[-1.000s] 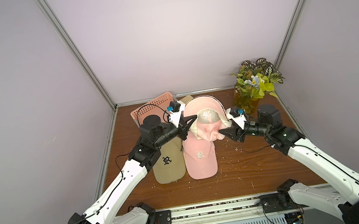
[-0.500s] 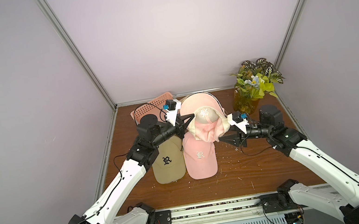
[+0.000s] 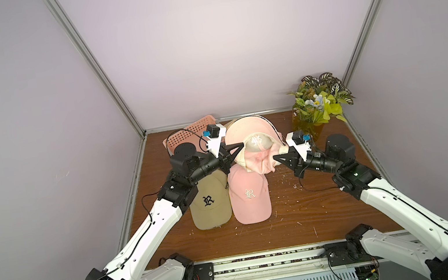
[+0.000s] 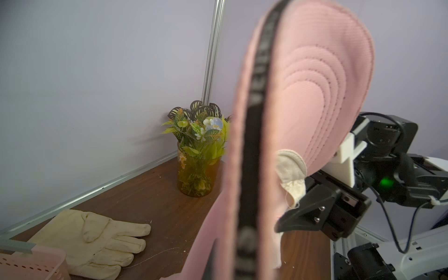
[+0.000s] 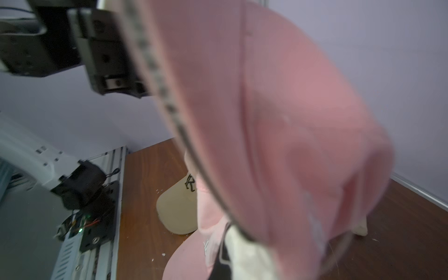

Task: Turn the baseball cap inside out
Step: Turn over the baseball cap.

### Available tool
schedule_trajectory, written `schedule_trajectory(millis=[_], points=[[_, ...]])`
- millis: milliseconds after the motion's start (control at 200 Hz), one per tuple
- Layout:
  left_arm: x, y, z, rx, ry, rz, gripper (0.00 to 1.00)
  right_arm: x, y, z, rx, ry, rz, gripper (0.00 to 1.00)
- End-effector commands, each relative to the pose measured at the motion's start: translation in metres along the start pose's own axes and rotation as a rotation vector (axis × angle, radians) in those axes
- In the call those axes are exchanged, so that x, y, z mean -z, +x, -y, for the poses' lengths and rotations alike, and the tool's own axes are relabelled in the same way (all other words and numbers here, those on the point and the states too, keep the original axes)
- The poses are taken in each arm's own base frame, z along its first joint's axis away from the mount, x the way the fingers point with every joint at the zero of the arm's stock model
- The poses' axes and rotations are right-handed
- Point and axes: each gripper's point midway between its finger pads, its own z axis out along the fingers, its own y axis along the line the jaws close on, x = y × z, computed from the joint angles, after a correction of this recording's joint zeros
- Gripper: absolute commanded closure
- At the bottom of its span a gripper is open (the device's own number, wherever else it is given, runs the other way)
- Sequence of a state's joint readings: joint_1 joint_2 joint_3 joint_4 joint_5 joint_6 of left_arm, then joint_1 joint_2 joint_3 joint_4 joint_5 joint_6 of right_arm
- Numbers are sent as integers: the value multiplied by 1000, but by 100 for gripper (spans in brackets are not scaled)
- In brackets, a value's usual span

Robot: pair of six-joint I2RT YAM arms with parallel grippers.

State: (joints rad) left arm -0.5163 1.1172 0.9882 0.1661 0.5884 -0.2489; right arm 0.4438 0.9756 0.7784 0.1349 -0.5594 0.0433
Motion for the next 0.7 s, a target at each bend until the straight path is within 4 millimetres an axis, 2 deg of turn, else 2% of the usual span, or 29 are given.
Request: schedule_trajectory(millis=[0,100,215,380,540,696], points=[[5,-24,13,19,67,79,99,19,-28,64,-128,390,138,100],[4,-33,14,67,80,114,99,29,-15,100,-191,606,99,100],[3,-44,16,122,100,157,98,34,5,121,-209,755,20,100],[2,-58,13,209,110,226,99,22,32,123,-173,791,-100,100],[2,-68,11,281,129,290,99,10,58,125,-159,807,-215,89],[2,-67,17,312,170,299,100,4,66,124,-163,788,-237,78]])
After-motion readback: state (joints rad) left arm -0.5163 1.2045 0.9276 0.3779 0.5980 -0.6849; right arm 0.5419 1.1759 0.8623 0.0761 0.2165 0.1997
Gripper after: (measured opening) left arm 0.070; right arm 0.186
